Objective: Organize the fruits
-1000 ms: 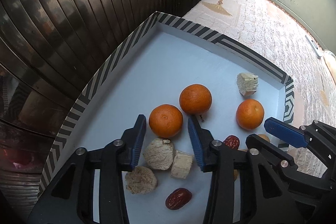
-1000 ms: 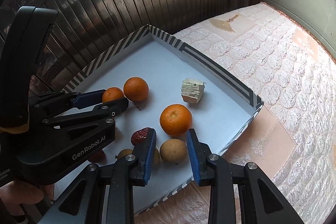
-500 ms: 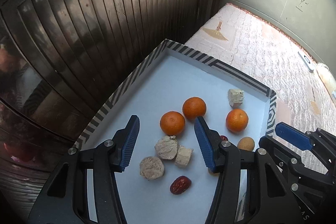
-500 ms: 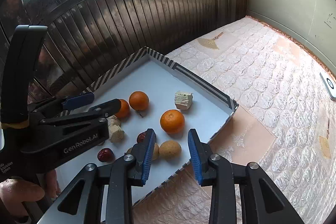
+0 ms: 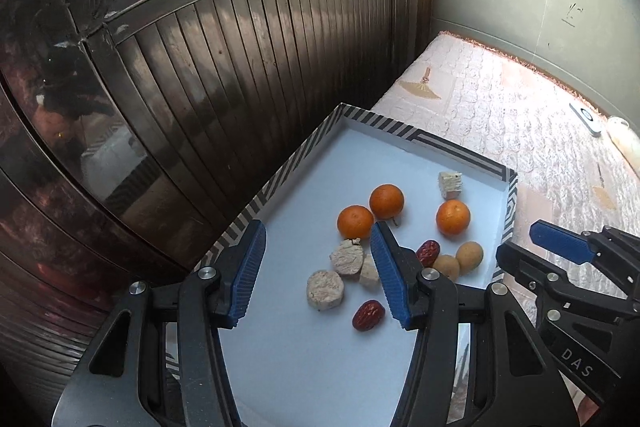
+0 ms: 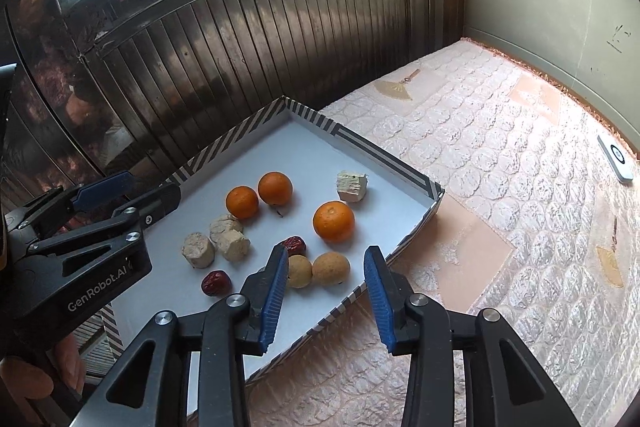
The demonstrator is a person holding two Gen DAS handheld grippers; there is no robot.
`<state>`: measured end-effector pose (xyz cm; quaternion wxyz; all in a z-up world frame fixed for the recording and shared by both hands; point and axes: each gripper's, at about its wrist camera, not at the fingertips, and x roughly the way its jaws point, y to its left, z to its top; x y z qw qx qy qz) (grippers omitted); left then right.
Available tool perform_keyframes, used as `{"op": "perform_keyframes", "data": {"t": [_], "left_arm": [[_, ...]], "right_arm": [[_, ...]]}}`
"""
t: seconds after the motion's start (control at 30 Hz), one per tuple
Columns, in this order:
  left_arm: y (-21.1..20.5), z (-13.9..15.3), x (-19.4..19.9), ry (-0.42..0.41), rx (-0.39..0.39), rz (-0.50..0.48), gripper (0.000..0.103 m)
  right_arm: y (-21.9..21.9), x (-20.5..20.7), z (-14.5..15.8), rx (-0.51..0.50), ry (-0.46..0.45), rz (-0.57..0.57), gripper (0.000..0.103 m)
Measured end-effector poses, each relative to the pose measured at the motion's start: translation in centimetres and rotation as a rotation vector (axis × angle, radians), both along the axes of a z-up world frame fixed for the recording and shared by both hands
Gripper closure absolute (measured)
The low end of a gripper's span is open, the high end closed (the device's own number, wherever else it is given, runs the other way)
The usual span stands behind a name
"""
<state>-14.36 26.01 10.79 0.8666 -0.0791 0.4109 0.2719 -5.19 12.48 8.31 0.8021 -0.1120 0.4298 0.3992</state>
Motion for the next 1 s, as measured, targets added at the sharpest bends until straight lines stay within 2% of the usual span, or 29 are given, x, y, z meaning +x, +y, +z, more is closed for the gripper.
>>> {"op": "perform_keyframes", "data": {"t": [0.07, 0.2, 0.37, 1.0], "left_arm": [[0.10, 0.07, -0.30, -0.008, -0.020, 0.003, 0.048], [-0.23, 0.10, -0.51, 0.000, -0.010, 0.003, 0.048], [-0.15, -0.29, -0.81, -0.010, -0.066, -0.004, 0.048], [-0.53, -0.30, -0.53, 0.002, -0.055, -0.032, 0.048]], "right_arm": [[-0.13, -0.05, 0.01, -0.004, 0.003, 0.001, 0.065], [-0.45, -0.12, -0.01, -0.007, 0.009, 0.005, 0.065], [-0.44, -0.33, -0.01, -0.010, 0.010, 0.011, 0.065], [-0.18, -0.51, -0.22, -0.019, 0.018, 0.026, 0.065]]}}
